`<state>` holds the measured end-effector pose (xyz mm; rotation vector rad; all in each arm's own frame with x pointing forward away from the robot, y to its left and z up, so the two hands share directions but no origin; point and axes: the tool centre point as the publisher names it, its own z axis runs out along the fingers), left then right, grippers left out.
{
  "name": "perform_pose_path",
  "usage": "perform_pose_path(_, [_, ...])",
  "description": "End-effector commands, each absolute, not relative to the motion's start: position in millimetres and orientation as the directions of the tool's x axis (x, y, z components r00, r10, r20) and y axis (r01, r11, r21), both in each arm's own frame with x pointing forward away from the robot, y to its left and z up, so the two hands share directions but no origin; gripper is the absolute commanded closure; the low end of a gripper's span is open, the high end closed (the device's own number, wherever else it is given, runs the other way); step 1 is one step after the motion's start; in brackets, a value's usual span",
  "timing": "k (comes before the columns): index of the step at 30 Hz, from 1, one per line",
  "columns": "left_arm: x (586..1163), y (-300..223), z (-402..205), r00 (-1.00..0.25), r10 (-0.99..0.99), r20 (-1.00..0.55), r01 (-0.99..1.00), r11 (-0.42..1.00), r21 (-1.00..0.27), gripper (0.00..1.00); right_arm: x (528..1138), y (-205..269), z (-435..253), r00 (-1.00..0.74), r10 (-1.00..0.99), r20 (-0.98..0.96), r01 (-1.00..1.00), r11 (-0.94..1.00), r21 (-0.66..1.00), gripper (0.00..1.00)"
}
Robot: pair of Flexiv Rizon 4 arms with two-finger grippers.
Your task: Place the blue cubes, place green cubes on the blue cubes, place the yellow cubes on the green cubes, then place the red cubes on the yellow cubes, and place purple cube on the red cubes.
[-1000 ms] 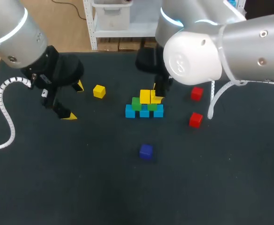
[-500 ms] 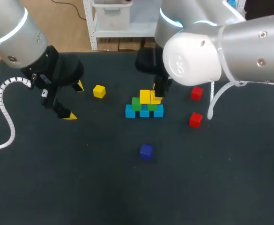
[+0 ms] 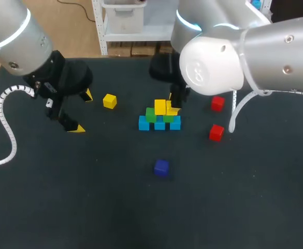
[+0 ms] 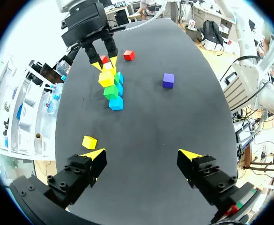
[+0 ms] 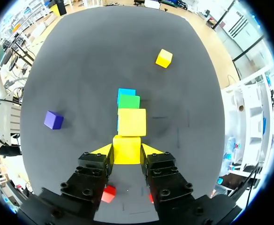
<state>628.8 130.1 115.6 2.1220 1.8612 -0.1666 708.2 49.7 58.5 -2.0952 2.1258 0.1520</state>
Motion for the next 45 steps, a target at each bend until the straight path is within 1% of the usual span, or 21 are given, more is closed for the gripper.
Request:
perform_pose_path(1, [629,131,115,0.151,0.944,-0.292,0.982,-0.108,0.157,0.00,711,50,58,-0.012,-0.984,-0.180,-0.999,0.018,-0.032,0.91])
perform_pose_path(4, [629,131,115,0.151,0.944,-0.292,0.982,-0.108,0.157,0.00,711,50,58,-0.013,-0.984,-0.179,-0.999,0.019,-0.031,0.91])
perform_pose_path(8, [629,131,115,0.151,0.944,-0.292,0.982,-0.108,0.157,0.00,712,50,57,-0.012,-0.984,-0.179,-0.999,0.017,-0.028,0.78])
perform_pose_path(16, [629,131,115,0.151,0.944,-0.292,0.982,-0.108,0.157,0.00,714,51,57,-0.010,-0.984,-0.180,-0.999,0.015,-0.030,0.64])
perform_pose_path(20, [629,131,115,0.151,0.944,-0.292,0.982,-0.108,0.157,0.00,715,51,57,-0.011,-0.984,-0.178,-0.999,0.016,-0.027,0.60])
perform_pose_path(25, [629,131,115,0.151,0.944,-0.292,0.982,-0.108,0.157,0.00,715,51,57,-0.012,-0.984,-0.177,-1.000,0.016,-0.025,0.53])
perform_pose_path(31, [629,131,115,0.151,0.944,-0.292,0.982,-0.108,0.157,0.00,717,51,57,-0.013,-0.984,-0.177,-1.000,0.017,-0.023,0.50])
perform_pose_path(32, [629,131,115,0.151,0.944,-0.292,0.982,-0.108,0.157,0.00,717,50,58,-0.014,-0.984,-0.177,-1.000,0.018,-0.023,0.47])
perform_pose_path(34, [629,131,115,0.151,0.944,-0.292,0.982,-0.108,0.157,0.00,717,48,61,-0.017,-0.984,-0.177,-1.000,0.021,-0.022,0.31])
perform_pose_path(35, [629,131,115,0.151,0.944,-0.292,0.982,-0.108,0.157,0.00,717,48,63,-0.018,-0.984,-0.178,-1.000,0.022,-0.022,0.14])
perform_pose_path(36, [629,131,115,0.151,0.944,-0.292,0.982,-0.108,0.157,0.00,717,48,65,-0.018,-0.984,-0.178,-0.999,0.022,-0.023,0.03])
perform_pose_path(37, [629,131,115,0.151,0.944,-0.292,0.982,-0.108,0.157,0.00,716,47,67,-0.017,-0.984,-0.177,-0.999,0.022,-0.024,0.00])
perform_pose_path(45, [629,131,115,0.151,0.944,-0.292,0.982,-0.108,0.157,0.00,710,29,89,-0.023,-0.983,-0.180,-0.999,0.029,-0.033,0.00])
